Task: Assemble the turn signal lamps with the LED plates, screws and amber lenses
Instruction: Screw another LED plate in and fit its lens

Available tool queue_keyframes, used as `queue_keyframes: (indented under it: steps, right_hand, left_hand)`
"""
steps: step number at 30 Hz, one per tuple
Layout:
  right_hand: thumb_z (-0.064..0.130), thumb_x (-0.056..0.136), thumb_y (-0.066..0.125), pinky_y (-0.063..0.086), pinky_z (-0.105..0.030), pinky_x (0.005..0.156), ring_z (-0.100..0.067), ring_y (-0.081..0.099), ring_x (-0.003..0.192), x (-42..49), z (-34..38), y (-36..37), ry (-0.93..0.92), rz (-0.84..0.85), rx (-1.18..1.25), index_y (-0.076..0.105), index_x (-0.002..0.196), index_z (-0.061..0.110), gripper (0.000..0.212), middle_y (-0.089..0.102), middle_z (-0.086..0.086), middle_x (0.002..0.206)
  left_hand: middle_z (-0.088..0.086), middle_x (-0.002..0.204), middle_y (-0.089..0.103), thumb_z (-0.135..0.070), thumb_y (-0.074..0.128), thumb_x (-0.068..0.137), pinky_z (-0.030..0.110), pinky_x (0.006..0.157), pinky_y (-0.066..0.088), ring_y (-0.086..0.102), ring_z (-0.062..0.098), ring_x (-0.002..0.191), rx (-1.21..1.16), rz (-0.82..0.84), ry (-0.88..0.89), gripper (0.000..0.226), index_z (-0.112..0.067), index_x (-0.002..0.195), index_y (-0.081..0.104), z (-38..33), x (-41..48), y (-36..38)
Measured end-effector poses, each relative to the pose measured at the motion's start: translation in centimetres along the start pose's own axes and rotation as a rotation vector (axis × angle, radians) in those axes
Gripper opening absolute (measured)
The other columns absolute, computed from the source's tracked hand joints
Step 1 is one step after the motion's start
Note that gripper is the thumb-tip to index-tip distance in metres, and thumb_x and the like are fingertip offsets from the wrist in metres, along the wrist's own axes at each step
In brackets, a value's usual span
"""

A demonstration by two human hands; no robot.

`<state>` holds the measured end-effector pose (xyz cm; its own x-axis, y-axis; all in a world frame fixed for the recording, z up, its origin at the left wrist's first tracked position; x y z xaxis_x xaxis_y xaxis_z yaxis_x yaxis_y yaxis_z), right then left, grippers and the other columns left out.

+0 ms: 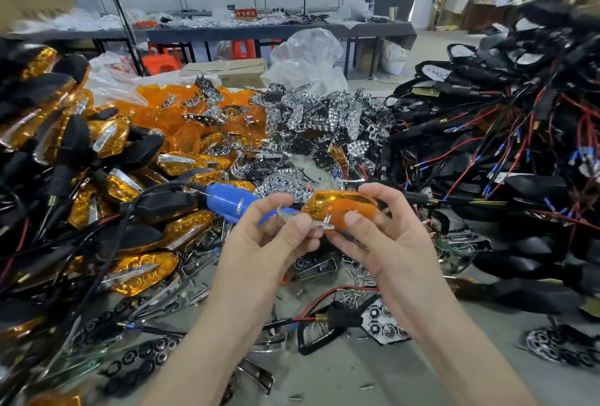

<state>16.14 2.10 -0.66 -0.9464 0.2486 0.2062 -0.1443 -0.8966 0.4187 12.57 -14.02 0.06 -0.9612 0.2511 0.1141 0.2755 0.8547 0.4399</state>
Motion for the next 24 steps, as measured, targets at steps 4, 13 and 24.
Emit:
queue_keyframes:
  steps: [4,13,24]
  right_hand:
    - [0.026,0.08,0.076,0.06,-0.027,0.081,-0.016,0.075,0.101,-0.4,0.1,0.5,-0.082,0.03,-0.075,0.071,0.098,0.043,0.024,0.078,-0.003,0.103]
    - [0.017,0.091,0.064,0.057,-0.021,0.084,-0.014,0.075,0.098,-0.9,0.3,0.9,-0.13,0.109,-0.157,0.068,0.102,0.043,0.028,0.079,-0.001,0.108]
    - [0.021,0.093,0.064,0.056,-0.022,0.087,-0.015,0.075,0.096,-1.1,0.2,0.9,-0.133,0.147,-0.217,0.065,0.105,0.04,0.022,0.079,-0.002,0.107]
  left_hand:
    - [0.015,0.086,0.074,-0.021,0.078,0.069,0.025,0.07,0.059,0.073,0.022,0.078,-0.077,-0.028,0.004,0.048,-0.012,0.113,0.06,0.0,-0.2,0.3]
    - [0.014,0.08,0.073,-0.016,0.075,0.066,0.025,0.066,0.059,0.073,0.022,0.072,-0.132,-0.046,-0.027,0.049,-0.008,0.111,0.059,0.3,-0.5,1.2]
    - [0.017,0.082,0.072,-0.014,0.072,0.072,0.025,0.067,0.059,0.073,0.021,0.073,-0.146,-0.058,-0.058,0.04,-0.007,0.11,0.06,0.7,-0.5,1.1]
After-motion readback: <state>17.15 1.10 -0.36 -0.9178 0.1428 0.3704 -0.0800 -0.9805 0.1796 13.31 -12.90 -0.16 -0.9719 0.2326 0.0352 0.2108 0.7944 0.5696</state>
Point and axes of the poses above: each hand's wrist, its own x-axis towards the middle knuckle, its own y-axis out of the palm, z = x × y, the point moved 1 cm from there along x, towards the middle knuckle
